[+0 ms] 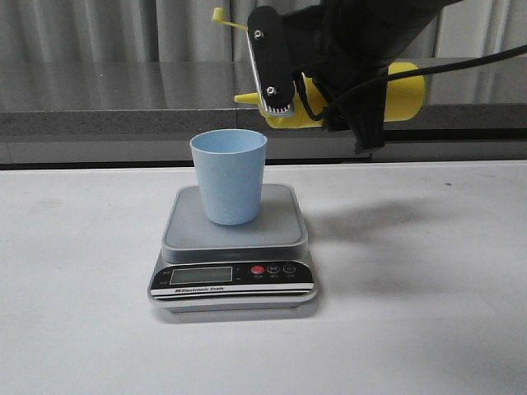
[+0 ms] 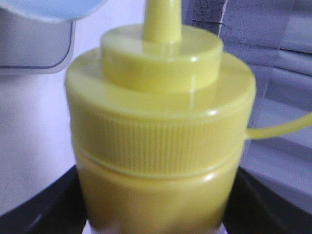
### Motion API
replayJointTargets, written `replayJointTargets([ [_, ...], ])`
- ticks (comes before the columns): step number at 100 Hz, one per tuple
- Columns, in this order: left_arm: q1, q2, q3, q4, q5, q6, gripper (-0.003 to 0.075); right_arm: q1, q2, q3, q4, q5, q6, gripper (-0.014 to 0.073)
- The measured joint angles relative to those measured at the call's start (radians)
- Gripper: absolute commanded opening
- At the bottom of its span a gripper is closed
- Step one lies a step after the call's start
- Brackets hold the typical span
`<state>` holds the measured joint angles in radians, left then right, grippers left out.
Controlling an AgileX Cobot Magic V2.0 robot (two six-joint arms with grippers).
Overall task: Pour seasoning into cup on scale with both arms
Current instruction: 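Lift the bottle and tilt its nozzle down over the cup, then tilt the bottle back upright with the right gripper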
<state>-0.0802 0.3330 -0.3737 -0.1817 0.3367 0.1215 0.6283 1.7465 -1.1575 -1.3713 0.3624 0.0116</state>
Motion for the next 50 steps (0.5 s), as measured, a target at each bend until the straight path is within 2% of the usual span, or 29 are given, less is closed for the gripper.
replayJointTargets([
  [23, 0.0, 0.0, 0.0, 0.0, 0.0, 0.0, -0.002, -0.005, -0.03, 0.0, 0.04, -0.002, 0.163, 0.0246],
  [35, 0.0, 0.0, 0.0, 0.0, 0.0, 0.0, -0.002, -0.034, -0.082, 0.0, 0.144, -0.048, 0.221, 0.0246],
  [50, 0.0, 0.0, 0.0, 0.0, 0.0, 0.0, -0.002, -0.095, -0.13, 0.0, 0.337, -0.16, 0.236, 0.0246],
])
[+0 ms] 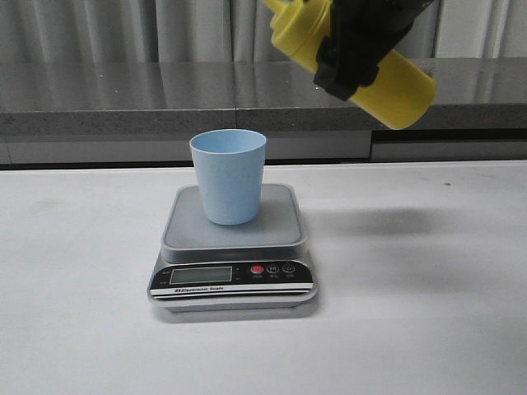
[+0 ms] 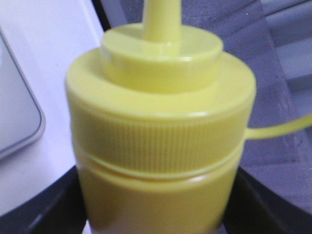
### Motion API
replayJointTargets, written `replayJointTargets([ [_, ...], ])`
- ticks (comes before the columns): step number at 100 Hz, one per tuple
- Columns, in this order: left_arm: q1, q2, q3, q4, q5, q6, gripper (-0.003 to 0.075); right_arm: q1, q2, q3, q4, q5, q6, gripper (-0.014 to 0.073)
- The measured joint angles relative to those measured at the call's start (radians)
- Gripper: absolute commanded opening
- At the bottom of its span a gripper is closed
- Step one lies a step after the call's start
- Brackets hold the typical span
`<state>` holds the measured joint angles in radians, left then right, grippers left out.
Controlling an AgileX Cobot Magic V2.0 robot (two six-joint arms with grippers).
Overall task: Pour seasoning into cup on scale with both arms
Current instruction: 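Tilt the bottle back upright with the right gripper, then lower the bottle to the table and open the right gripper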
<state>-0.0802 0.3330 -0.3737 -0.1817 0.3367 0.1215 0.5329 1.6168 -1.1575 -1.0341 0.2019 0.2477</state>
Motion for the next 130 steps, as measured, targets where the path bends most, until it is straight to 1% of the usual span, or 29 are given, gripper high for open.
replayJointTargets([
  [12, 0.0, 0.0, 0.0, 0.0, 0.0, 0.0, -0.002, -0.05, -0.024, 0.009, 0.148, -0.09, 0.003, 0.0246],
  [18, 0.0, 0.0, 0.0, 0.0, 0.0, 0.0, -0.002, -0.075, -0.032, 0.027, 0.235, -0.147, 0.005, 0.0246],
  [32, 0.0, 0.0, 0.0, 0.0, 0.0, 0.0, -0.002, -0.123, -0.034, 0.087, 0.391, -0.25, 0.007, 0.0246],
  [50, 0.0, 0.0, 0.0, 0.0, 0.0, 0.0, -0.002, -0.169, -0.034, 0.196, 0.535, -0.392, -0.002, 0.0246],
  [76, 0.0, 0.0, 0.0, 0.0, 0.0, 0.0, -0.002, -0.205, -0.034, 0.402, 0.764, -0.709, -0.096, 0.0246],
  [86, 0.0, 0.0, 0.0, 0.0, 0.0, 0.0, -0.002, -0.209, -0.034, 0.48, 0.819, -0.827, -0.123, 0.0246],
  [97, 0.0, 0.0, 0.0, 0.0, 0.0, 0.0, -0.002, -0.211, -0.034, 0.539, 0.841, -0.936, -0.15, 0.0246],
  [109, 0.0, 0.0, 0.0, 0.0, 0.0, 0.0, -0.002, -0.214, -0.021, 0.561, 0.843, -0.991, -0.167, 0.0246],
  [130, 0.0, 0.0, 0.0, 0.0, 0.0, 0.0, -0.002, -0.213, 0.07, 0.565, 0.846, -1.088, -0.174, 0.0246],
])
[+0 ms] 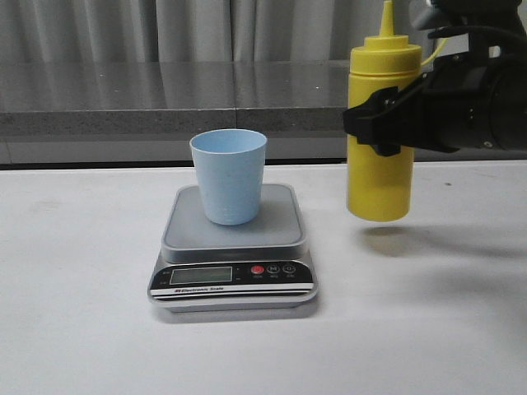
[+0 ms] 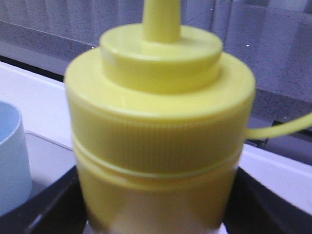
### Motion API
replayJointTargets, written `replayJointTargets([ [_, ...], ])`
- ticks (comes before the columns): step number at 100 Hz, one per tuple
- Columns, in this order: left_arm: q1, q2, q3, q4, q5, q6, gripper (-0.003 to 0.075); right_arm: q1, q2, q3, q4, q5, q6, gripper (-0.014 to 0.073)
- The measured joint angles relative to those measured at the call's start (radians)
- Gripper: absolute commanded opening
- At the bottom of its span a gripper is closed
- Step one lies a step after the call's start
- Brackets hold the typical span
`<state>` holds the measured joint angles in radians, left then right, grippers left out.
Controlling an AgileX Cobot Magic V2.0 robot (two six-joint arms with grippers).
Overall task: Pour seasoning into cup on scale with both arms
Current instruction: 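Lower the bottle to the table and open the right gripper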
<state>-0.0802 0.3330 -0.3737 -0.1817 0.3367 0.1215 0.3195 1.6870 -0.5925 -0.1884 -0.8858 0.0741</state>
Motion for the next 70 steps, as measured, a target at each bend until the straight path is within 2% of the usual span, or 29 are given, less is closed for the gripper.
replayJointTargets([
  [34, 0.0, 0.0, 0.0, 0.0, 0.0, 0.0, -0.002, 0.0, 0.114, 0.0, 0.0, -0.076, -0.002, 0.0246],
  [70, 0.0, 0.0, 0.0, 0.0, 0.0, 0.0, -0.002, 0.0, 0.134, 0.023, 0.002, -0.132, -0.002, 0.0249],
])
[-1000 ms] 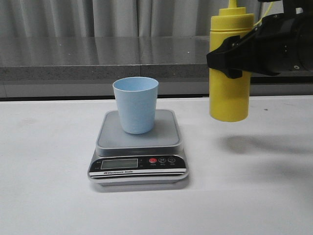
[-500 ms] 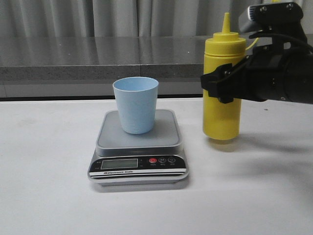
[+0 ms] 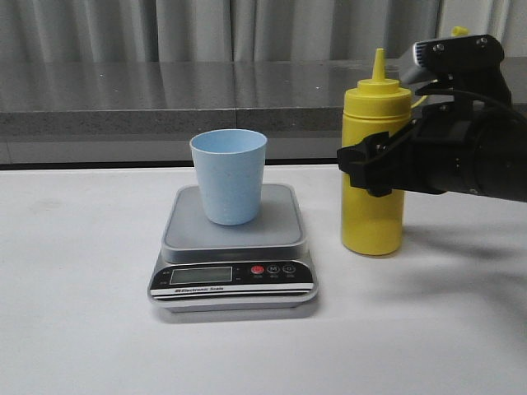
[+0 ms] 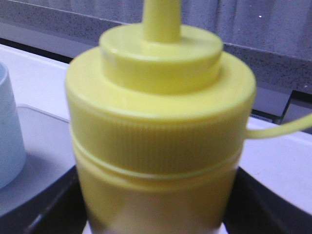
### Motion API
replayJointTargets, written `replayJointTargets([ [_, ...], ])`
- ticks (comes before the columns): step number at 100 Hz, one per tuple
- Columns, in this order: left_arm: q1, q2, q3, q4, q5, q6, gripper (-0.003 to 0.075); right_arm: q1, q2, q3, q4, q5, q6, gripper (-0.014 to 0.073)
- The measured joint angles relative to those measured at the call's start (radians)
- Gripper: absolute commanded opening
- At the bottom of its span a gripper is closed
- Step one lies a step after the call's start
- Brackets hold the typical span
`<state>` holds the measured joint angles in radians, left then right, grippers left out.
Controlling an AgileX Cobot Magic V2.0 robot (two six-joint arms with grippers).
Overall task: Pour seasoning into cup on scale with both arms
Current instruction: 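Lower the bottle to the table and open the right gripper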
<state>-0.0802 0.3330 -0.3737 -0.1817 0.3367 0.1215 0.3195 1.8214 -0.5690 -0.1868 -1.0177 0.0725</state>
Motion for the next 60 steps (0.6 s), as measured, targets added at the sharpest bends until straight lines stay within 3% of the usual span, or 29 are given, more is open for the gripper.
replayJointTargets([
  [14, 0.0, 0.0, 0.0, 0.0, 0.0, 0.0, -0.002, 0.0, 0.0, 0.021, 0.001, -0.028, 0.0, 0.0305],
  [42, 0.0, 0.0, 0.0, 0.0, 0.0, 0.0, -0.002, 0.0, 0.0, 0.038, 0.006, -0.046, 0.0, 0.067],
  [60, 0.0, 0.0, 0.0, 0.0, 0.0, 0.0, -0.002, 0.0, 0.005, 0.038, 0.006, -0.042, 0.0, 0.0653],
])
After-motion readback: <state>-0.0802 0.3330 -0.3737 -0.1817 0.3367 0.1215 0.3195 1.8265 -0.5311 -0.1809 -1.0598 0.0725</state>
